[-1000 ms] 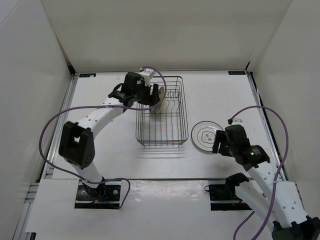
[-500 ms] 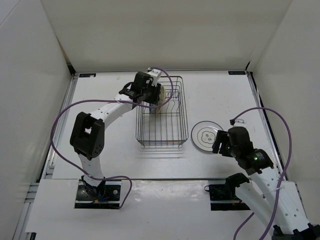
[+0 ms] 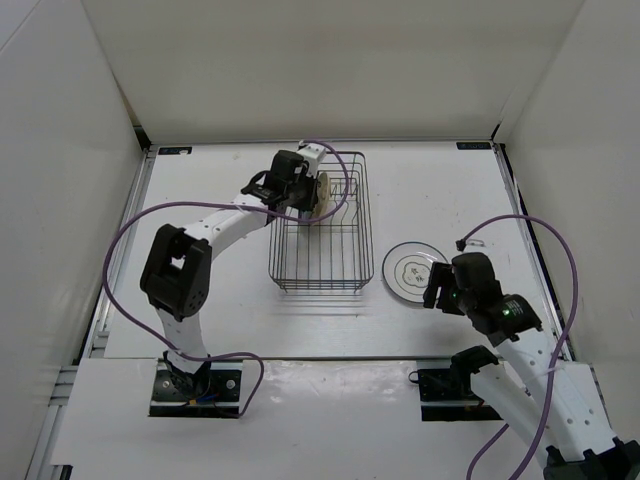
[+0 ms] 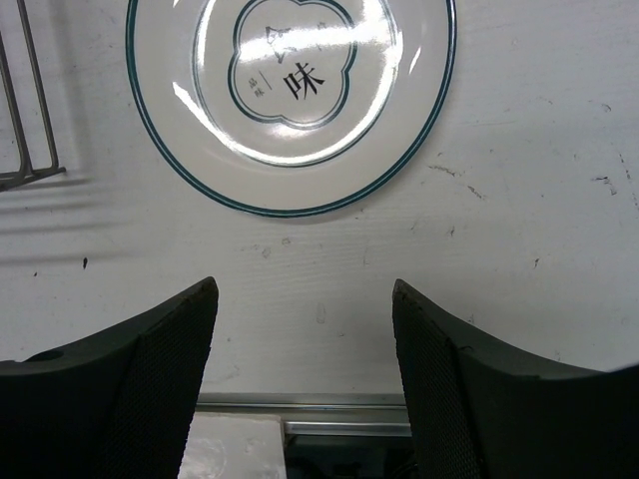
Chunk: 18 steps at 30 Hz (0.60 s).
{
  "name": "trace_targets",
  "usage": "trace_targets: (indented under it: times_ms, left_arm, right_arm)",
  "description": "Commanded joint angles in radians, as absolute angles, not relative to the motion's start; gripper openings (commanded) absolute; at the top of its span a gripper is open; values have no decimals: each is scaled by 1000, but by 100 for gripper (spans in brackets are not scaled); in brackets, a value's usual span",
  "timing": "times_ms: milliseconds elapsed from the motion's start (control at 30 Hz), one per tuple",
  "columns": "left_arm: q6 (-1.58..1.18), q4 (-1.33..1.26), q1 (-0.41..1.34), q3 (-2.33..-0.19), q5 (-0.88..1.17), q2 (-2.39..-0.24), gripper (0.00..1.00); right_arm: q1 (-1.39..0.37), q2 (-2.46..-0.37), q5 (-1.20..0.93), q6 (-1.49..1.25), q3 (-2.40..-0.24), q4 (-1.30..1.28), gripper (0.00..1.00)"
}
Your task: Unload the plates from the dish rack
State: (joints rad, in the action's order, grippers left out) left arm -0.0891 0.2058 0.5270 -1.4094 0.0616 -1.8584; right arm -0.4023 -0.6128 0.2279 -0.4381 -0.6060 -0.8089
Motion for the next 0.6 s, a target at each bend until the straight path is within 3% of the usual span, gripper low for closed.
trace_targets:
  times_ms: [0,333,567]
  left_arm:
    - [-80,193,525,-1391,54,-1780,17]
    - [-173,68,523,-1298,60,-1576,17]
    - [-178,-11,528,-1262,64,-1421,12]
  right_arm:
    - [-403,-618,227,-442,-603,-776,74]
    - [-403,-634,224,-437,-597,-770,74]
    - [-405,-641,225,-436,-597,-765,74]
